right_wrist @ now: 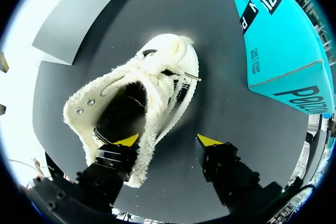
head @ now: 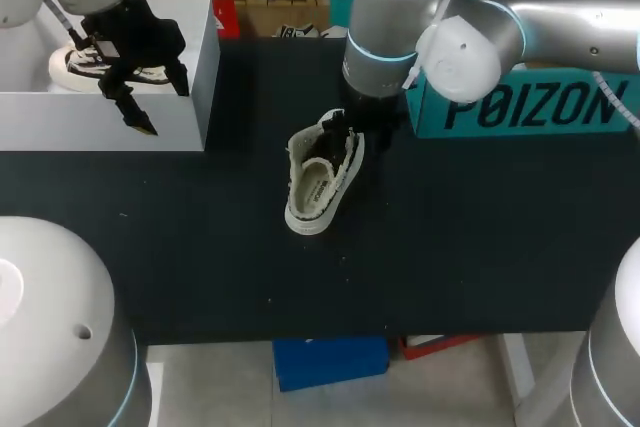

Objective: Take the shoe out of the shoebox, open the shoe tongue, remove and reinsert the insole, then place the shoe into the shoebox

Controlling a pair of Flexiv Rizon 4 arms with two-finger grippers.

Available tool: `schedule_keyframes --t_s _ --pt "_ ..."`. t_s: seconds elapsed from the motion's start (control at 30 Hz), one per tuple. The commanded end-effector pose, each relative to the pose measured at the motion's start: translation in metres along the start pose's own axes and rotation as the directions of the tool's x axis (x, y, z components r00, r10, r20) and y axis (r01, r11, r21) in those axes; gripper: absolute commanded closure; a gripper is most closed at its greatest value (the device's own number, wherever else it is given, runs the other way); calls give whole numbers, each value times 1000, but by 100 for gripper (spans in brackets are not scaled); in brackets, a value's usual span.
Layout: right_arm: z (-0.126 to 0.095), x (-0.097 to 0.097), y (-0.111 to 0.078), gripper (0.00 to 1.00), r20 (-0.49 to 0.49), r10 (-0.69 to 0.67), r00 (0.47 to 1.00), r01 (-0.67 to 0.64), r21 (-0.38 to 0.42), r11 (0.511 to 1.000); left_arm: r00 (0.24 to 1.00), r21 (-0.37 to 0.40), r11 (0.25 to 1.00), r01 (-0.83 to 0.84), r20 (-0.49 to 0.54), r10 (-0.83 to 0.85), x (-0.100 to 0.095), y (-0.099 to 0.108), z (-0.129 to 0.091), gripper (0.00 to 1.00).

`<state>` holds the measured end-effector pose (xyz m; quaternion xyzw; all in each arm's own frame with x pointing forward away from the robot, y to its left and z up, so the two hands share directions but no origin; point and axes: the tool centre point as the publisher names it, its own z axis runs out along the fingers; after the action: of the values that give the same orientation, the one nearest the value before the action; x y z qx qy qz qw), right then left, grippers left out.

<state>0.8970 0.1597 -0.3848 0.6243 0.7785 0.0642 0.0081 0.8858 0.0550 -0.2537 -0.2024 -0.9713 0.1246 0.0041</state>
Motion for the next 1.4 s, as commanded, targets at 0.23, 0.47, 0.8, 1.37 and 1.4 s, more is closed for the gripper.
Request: schedule_keyframes --t_s 0.23,0.47,0.8,1.37,1.4 --pt "11 5 -6 39 -8 6 1000 -6 13 1000 1000 -3 1000 1 1 -1 1 0 0 0" --pt "18 10 -5 34 -14 1 1000 0 29 1000 1000 -3 1000 1 1 -1 1 0 0 0" --pt "28 10 -2 38 0 -11 1000 11 51 999 1000 -3 1000 1 1 -1 1 0 0 0" --pt "32 15 -1 100 -20 -13 1000 14 61 998 1000 -3 1000 1 1 -1 1 0 0 0" --pt "29 15 -1 100 -21 -14 1000 15 60 998 1000 -3 1000 1 1 -1 1 0 0 0"
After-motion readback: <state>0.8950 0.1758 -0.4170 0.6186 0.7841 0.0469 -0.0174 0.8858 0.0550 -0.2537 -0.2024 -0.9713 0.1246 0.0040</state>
